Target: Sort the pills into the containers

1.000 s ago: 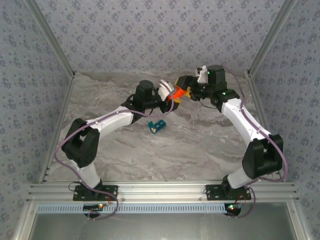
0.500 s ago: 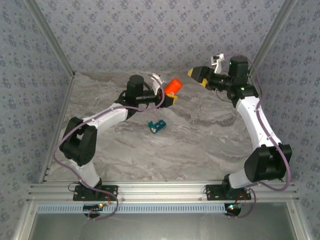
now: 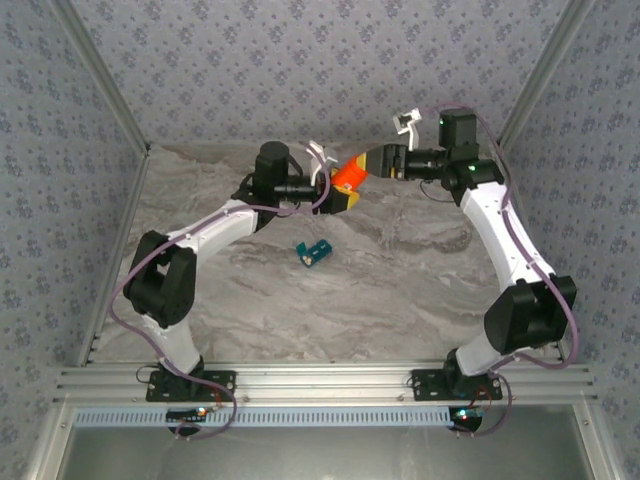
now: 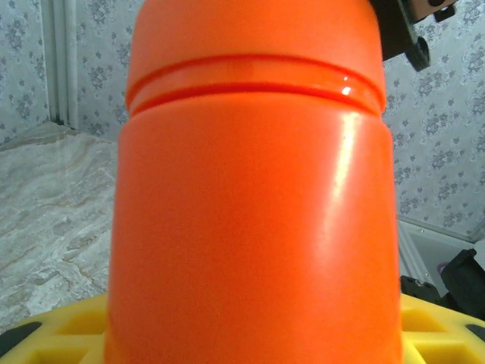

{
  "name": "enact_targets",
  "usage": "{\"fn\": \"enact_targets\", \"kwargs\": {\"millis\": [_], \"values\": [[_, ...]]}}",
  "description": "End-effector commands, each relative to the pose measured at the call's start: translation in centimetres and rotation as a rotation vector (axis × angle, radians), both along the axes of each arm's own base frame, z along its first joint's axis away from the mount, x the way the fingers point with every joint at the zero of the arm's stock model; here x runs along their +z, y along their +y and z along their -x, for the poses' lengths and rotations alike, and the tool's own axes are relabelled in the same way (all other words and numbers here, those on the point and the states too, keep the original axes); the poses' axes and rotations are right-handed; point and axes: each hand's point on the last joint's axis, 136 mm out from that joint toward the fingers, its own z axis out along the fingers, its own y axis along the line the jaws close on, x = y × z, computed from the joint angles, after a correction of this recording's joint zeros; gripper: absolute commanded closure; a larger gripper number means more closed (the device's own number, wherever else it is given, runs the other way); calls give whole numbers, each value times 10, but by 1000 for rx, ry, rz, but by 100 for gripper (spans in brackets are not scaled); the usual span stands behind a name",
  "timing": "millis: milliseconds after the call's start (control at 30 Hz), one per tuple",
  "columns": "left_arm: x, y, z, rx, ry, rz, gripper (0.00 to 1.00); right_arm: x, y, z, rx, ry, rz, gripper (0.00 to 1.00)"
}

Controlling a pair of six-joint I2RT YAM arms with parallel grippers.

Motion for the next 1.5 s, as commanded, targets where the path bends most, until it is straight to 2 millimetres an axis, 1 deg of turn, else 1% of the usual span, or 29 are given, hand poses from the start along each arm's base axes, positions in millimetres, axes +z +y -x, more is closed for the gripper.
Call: {"fn": "enact_targets", "kwargs": {"millis": [0, 300, 500, 600, 733, 867, 900, 933, 1033, 1133, 1267, 1467], "values": [[15, -1, 2, -36, -22, 27, 100, 1, 3, 0, 31, -5, 2, 20], [15, -1, 3, -37, -21, 25, 100, -4, 9, 0, 37, 9, 5, 27], [13, -2, 3, -38, -20, 23, 100, -6, 10, -1, 42, 22, -3, 41], [14, -2, 3, -34, -23, 21, 100, -8, 12, 0, 44, 31, -8, 51], [14, 0, 0, -18, -30, 18, 100, -12, 17, 1, 43, 61, -23, 56], [9, 2, -13, 86, -65, -8, 100, -28, 23, 0, -6, 137, -20, 60], [9, 2, -15, 121, -89, -14, 100, -34, 25, -4, -40, 164, -23, 60], [7, 2, -17, 151, -116, -19, 100, -41, 26, -7, -84, 198, -17, 63], [4, -1, -16, 227, -203, -49, 100, -58, 29, -15, -190, 281, -28, 64], [-3, -11, -7, 268, -307, -105, 100, -67, 31, -20, -261, 340, -54, 64], [-10, -22, 2, 286, -365, -143, 100, -69, 35, -22, -288, 373, -78, 64], [-13, -25, -1, 334, -382, -139, 100, -66, 33, -22, -321, 396, -86, 65]]}}
